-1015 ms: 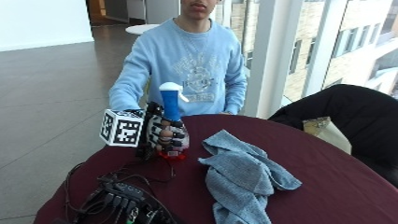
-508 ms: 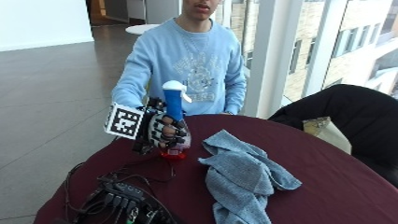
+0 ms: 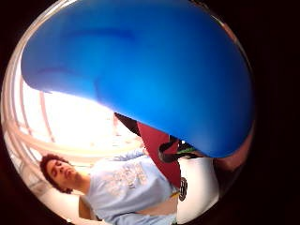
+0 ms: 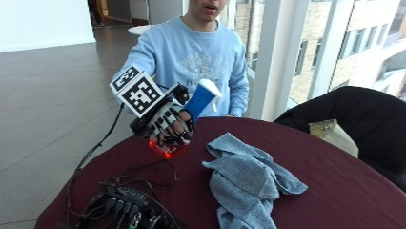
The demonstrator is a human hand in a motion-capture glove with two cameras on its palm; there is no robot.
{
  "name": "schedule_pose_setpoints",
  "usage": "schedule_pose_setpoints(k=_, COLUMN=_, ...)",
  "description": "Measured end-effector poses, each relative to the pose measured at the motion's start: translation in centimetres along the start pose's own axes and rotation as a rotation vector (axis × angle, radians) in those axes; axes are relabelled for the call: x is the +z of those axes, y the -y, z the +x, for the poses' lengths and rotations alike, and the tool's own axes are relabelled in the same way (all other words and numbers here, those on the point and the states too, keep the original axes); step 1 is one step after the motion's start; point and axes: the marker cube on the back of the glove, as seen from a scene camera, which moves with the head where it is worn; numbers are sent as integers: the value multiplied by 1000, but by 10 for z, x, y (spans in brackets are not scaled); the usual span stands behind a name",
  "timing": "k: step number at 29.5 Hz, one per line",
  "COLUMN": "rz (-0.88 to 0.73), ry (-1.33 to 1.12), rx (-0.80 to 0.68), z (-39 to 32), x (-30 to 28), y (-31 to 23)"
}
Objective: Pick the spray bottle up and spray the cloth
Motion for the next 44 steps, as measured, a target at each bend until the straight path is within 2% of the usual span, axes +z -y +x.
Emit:
schedule_pose_setpoints(k=15, rz=-130, ry=-319, rx=56, z=-22, x=-11, y=40)
schedule_pose_setpoints(k=24, rz=-170, ry=-373, rx=118, z=-21, x=-15, y=48)
schedule_pose_setpoints(k=44, rz=-206, ry=-449, rx=156, z=-23, x=-13, y=52)
